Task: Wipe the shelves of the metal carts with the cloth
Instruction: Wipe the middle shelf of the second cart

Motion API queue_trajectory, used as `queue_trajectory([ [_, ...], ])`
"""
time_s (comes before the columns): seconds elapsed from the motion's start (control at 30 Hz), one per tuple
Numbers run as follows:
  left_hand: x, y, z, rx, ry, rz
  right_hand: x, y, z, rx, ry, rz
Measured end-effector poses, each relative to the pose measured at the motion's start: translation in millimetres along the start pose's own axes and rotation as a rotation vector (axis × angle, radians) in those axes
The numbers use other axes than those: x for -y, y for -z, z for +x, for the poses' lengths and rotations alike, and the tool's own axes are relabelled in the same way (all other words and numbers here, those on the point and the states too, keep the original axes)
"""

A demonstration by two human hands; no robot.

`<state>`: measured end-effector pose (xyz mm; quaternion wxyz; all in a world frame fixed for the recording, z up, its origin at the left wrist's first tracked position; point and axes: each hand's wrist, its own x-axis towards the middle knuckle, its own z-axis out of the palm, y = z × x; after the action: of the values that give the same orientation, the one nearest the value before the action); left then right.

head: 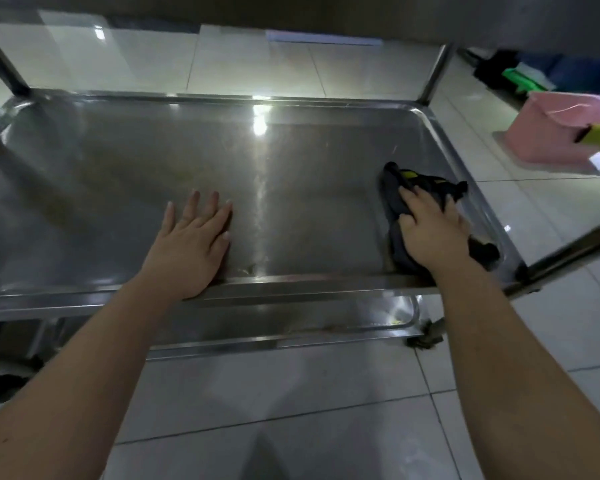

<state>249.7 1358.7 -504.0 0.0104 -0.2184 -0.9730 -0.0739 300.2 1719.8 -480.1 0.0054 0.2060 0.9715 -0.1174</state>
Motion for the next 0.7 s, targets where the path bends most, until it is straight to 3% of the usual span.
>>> queue_trajectory([
  [0.27, -7, 6, 2, 0.019, 0.025, -0.016, -3, 1, 0, -0.005, 0.012, 0.014],
  [0.53, -82, 3, 27, 0.032, -0.072, -0.064, -24, 9, 1, 0.06, 0.087, 0.026],
  [0.7, -83, -5, 26, 0.028, -0.059, -0.029, -60, 17, 3, -0.012, -0.124, 0.009],
])
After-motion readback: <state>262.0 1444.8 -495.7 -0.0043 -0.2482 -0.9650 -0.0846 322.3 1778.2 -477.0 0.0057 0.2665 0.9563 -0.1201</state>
